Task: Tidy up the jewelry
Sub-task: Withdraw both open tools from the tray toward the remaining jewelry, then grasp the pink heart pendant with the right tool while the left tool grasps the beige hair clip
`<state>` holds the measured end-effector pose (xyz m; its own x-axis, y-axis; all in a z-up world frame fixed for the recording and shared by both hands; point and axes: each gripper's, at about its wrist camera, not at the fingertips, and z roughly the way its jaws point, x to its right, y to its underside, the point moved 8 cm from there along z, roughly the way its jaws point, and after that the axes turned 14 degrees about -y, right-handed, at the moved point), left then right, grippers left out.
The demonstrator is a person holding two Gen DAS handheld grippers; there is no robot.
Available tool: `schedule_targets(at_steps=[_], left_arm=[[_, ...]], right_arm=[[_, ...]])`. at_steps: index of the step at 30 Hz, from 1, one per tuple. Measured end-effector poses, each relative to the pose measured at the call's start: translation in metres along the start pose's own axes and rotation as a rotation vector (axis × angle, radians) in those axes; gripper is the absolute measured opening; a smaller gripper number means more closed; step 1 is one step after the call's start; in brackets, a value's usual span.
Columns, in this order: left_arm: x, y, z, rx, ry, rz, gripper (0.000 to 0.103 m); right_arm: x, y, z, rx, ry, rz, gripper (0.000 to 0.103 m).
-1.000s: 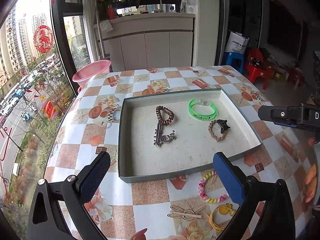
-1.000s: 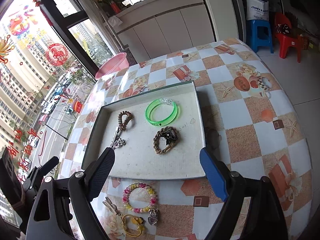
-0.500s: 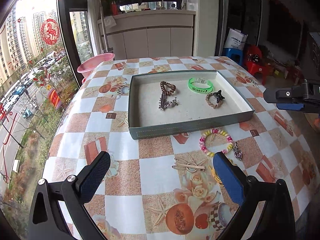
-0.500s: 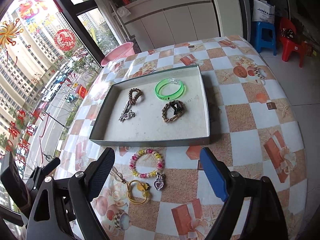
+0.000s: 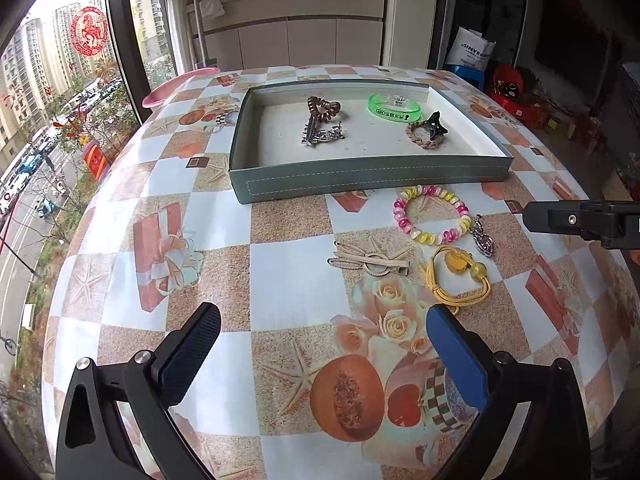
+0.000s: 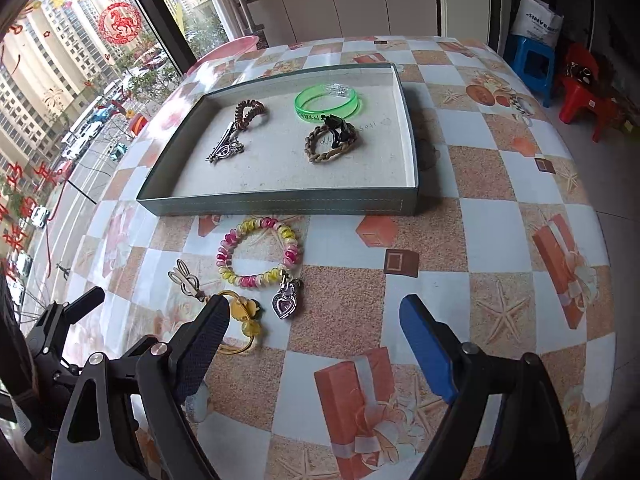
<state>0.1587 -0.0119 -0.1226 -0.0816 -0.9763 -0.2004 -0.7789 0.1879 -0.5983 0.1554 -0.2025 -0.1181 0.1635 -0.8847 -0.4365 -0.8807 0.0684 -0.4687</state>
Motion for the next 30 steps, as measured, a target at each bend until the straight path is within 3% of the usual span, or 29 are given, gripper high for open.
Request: schedule_targets(at_steps=[6, 9, 12, 21, 30], left_arm=[[-0.003, -0.001, 0.02, -0.026, -0.022, 0.03, 0.103], [0.001, -0.001, 0.027, -0.032, -0.023, 0.057, 0.103], [0.008, -0.003, 0.032, -0.033, -0.019, 0.075, 0.103], [0.021, -0.016, 0.042, -0.023, -0.015, 0.105, 0.103], [0.032, -0.025, 0.044, -0.013, 0.004, 0.118, 0.1]], right_arm=[[0.01, 0.014, 0.011, -0.033, 0.079, -0.069, 0.089], [0.01, 0.021, 0.015, -0.048, 0.082, -0.101, 0.087], [0.007, 0.024, 0.02, -0.055, 0.076, -0.127, 0.079], [-0.008, 0.019, 0.044, -0.059, 0.086, -0.207, 0.071], [-0.016, 0.005, 0.053, -0.04, 0.078, -0.254, 0.042]])
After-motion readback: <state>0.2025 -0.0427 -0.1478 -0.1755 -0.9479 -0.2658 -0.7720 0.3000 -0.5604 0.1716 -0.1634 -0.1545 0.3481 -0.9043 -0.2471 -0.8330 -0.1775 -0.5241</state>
